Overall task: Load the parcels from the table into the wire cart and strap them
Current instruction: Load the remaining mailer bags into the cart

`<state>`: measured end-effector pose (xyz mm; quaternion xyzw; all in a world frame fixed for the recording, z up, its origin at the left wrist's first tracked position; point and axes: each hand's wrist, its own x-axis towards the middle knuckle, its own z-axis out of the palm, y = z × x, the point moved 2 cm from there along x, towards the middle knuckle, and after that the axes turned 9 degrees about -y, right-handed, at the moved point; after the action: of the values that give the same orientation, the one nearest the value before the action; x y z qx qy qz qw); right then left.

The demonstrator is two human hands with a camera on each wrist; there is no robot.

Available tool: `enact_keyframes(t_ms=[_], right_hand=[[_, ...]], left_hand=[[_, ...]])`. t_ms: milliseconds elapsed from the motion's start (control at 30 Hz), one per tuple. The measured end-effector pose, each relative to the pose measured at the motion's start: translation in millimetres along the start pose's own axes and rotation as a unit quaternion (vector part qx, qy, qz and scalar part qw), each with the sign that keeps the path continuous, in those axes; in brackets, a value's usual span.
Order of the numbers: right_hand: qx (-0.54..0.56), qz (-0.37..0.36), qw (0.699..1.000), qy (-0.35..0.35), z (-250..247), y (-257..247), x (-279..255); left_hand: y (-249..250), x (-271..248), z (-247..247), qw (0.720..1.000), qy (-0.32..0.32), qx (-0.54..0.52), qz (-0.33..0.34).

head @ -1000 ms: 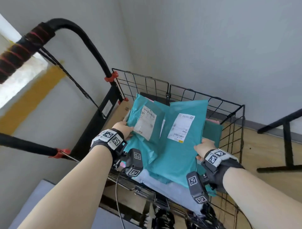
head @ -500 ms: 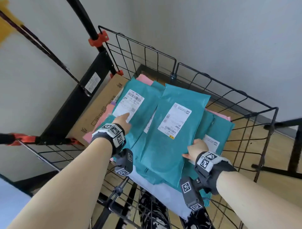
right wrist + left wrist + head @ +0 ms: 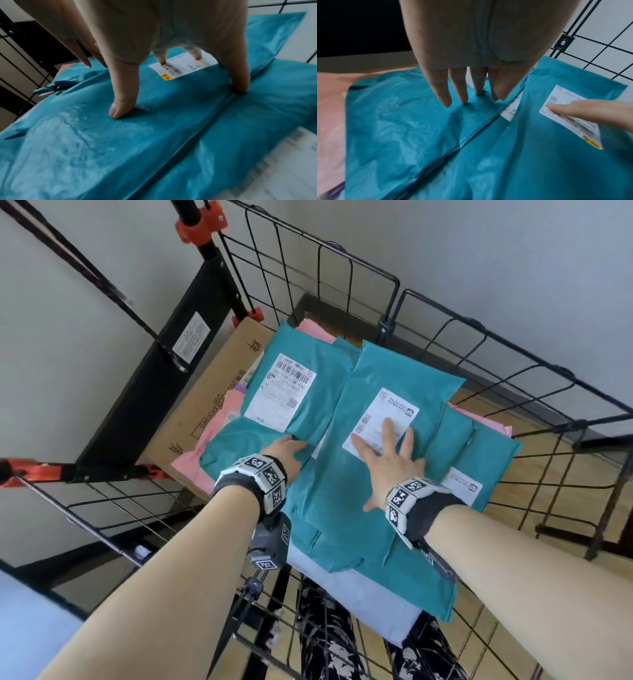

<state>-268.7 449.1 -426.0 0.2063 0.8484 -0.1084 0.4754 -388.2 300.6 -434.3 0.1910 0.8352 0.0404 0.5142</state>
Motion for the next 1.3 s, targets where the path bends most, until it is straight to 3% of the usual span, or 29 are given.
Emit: enact_keyframes(t_ms=[200,367,467,600,833,967,1300], right_hand=[[0.022,0.024,0.999,0.031,6.8,-21.7,0.7],[-0.012,0.023,0.998,0.057,4.2,-17.8,7.1],[-0.004,0.016,1.000,0.027,1.7,-13.5,15.0],[-0.017,0.020,1.000,0.011,3.0,-16.9,25.8],[-0.022,0.015,0.999,-0.020,-3.6,-16.9,23.7],[0.045,0.016,0.999,-0.012,-19.2,-14.2,9.0],[0.166,-0.021,0.979,0.113,-41.9,-25.0,-82.0]], left_hand=[[6.4,3.5,-2.0,1.000,-0.006,0.011,-0.010],[19.3,-7.5,-2.4,0.984,0.112,0.137,-0.037],[20.2,1.9,2.4,0.976,0.071,0.197,-0.058],[15.2,18.6,3.4,0.981,0.011,0.188,-0.050],[16.1,23.5,-4.5,0.981,-0.018,0.185,-0.054],[16.1,4.7,-13.0,0.988,0.001,0.149,-0.041],[19.8,-98.9,-45.1,0.984,0.089,0.153,-0.019]])
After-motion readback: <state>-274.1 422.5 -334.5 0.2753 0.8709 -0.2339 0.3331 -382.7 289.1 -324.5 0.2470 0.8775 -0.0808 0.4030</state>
